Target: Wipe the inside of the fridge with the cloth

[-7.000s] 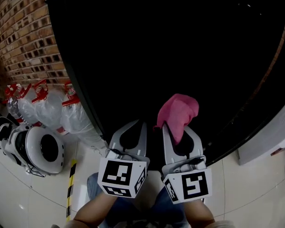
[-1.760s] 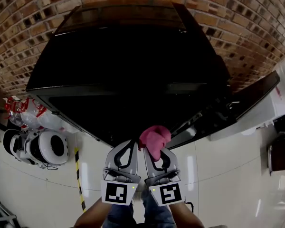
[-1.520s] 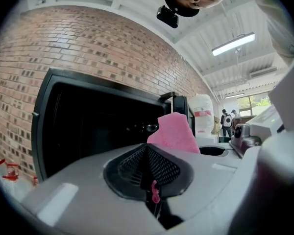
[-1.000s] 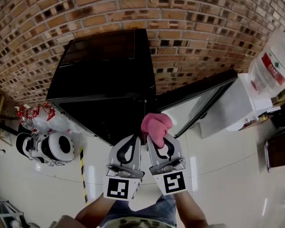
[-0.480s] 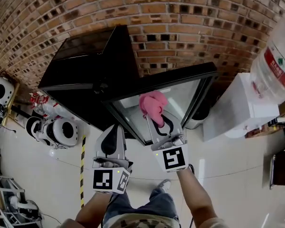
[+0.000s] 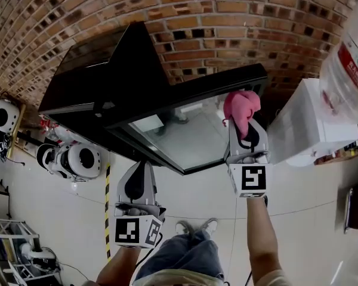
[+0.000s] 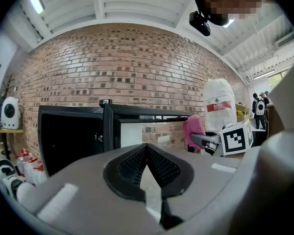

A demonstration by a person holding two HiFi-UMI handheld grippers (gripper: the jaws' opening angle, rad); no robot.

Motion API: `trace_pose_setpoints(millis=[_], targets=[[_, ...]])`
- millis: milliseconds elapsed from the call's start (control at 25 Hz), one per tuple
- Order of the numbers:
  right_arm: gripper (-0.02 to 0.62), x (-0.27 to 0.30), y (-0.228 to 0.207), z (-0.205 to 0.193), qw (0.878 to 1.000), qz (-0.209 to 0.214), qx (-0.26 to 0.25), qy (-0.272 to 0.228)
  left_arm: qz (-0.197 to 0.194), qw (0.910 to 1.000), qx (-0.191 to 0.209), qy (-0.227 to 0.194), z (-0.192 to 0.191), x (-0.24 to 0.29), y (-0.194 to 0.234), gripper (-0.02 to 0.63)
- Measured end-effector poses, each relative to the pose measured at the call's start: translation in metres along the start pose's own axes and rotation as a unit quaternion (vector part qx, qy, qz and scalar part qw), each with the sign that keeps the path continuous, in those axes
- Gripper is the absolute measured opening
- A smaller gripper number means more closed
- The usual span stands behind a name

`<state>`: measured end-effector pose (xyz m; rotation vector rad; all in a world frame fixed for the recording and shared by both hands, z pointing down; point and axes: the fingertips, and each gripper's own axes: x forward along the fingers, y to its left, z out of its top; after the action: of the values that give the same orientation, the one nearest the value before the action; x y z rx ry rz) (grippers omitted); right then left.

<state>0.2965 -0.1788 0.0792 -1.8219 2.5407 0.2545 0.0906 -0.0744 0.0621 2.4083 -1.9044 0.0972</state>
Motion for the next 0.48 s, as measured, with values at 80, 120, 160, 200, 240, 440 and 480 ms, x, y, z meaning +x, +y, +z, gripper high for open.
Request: trace_pose_setpoints(millis=[80, 120, 160, 200, 240, 440, 480], targets=[[0.060, 0.003, -0.008, -0.006, 1.000, -0.012, -0.013, 0.003, -0.004, 1.0000, 0.001, 0.004, -0.006, -0.001, 0.002, 0.012], [0.061, 0.003, -0.009, -0.008, 1.000, -0.017, -0.020, 0.003, -0.006, 1.0000, 0.001, 0.006, -0.009, -0.001, 0.004, 0.012], [0.061, 0.002, -0.008, -0.007, 1.000, -0.020, -0.024, 0.001, -0.008, 0.9999, 0.001, 0.008, -0.012, -0.001, 0.006, 0.012], [0.061, 0.001, -0.004, -0.004, 0.999, -0.022, -0.027, -0.004, -0.010, 0.9999, 0.000, 0.009, -0.014, 0.000, 0.009, 0.012], [0.061, -0.003, 0.002, 0.001, 0.999, -0.023, -0.028, -0.010, -0.012, 0.9999, -0.001, 0.008, -0.015, 0.000, 0.012, 0.012], [0.060, -0.022, 0.093, 0.046, 0.996, 0.002, 0.056, -0.074, -0.026, 0.9996, -0.006, -0.008, -0.015, -0.004, 0.038, 0.012], [0.060, -0.021, 0.119, 0.050, 0.994, 0.014, 0.068, -0.083, -0.028, 0.9995, -0.006, -0.012, -0.017, -0.005, 0.045, 0.012]])
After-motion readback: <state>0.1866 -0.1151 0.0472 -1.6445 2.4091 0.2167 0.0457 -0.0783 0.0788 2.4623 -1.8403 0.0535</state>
